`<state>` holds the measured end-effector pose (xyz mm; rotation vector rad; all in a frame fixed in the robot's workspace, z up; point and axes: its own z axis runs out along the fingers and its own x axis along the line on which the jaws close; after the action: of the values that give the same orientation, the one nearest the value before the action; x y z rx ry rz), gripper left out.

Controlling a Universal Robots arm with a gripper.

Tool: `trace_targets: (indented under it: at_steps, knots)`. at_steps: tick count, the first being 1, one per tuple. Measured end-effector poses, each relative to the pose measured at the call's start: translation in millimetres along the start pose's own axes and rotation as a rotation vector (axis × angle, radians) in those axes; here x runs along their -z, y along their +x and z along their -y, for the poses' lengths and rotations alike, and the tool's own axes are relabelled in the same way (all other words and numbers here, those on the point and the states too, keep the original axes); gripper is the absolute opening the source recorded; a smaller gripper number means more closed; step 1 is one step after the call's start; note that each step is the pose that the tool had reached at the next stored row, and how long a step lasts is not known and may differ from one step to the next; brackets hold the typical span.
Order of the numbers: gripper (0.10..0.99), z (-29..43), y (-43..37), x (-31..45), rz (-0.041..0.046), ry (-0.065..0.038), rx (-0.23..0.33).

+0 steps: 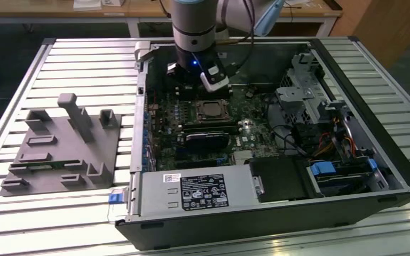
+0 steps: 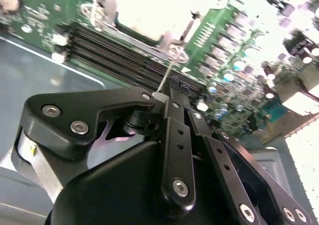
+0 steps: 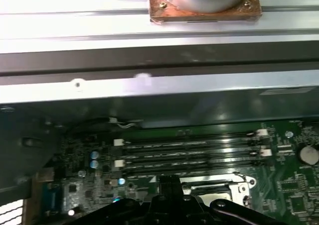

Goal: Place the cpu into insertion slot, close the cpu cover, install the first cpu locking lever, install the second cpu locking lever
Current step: 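Install the first cpu locking lever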

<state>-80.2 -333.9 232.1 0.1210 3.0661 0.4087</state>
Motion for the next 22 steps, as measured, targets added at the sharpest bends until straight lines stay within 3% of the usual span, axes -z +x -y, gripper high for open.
trace_targets:
  at_steps: [6,11,13,16,22]
  knots:
    - [0.106,-1.1,-17.8,-0.9,-0.0017,0.000,-0.001]
    - [0.106,-1.2,-18.5,-1.0,-0.0017,0.000,-0.001]
    - [0.106,-1.2,-18.5,-1.1,-0.0005,0.007,-0.003]
    - [0.106,-0.9,-18.4,-1.9,0.0085,0.028,-0.019]
    - [0.106,0.4,-20.5,-7.5,0.0198,0.032,-0.059]
